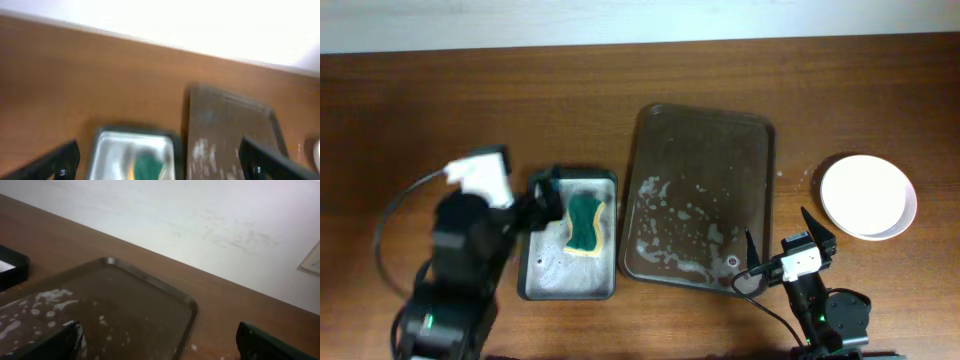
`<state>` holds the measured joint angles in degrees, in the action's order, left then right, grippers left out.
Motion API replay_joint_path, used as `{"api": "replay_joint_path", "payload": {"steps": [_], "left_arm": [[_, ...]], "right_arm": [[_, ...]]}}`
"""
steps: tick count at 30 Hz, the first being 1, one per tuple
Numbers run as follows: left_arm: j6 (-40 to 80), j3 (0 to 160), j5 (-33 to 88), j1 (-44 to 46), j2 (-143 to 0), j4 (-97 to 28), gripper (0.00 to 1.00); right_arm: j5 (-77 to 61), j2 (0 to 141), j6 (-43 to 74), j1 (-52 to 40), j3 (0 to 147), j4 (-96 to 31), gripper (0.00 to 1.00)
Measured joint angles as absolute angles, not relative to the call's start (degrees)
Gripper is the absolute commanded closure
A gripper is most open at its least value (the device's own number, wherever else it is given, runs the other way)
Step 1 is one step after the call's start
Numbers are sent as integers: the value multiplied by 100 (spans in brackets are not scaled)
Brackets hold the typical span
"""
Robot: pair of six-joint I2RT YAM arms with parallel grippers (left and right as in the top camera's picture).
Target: Clean dirty plates on tray and stack at the side
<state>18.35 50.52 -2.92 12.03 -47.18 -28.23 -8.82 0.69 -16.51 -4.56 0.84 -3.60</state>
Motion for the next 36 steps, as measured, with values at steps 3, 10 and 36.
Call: {"api": "replay_joint_path", "payload": {"steps": [3,10,36], "left_arm": [[1472,3732,102,552,-3428,-1529,1],[978,1378,434,14,-440,-698,1],[897,64,432,-132,-84,-386,1]], "right_arm": [[-882,69,-1653,-456,84,-360,1],[-882,60,-1649,-456,82,-357,1],[-882,62,-1653,-456,82,-360,1]]}}
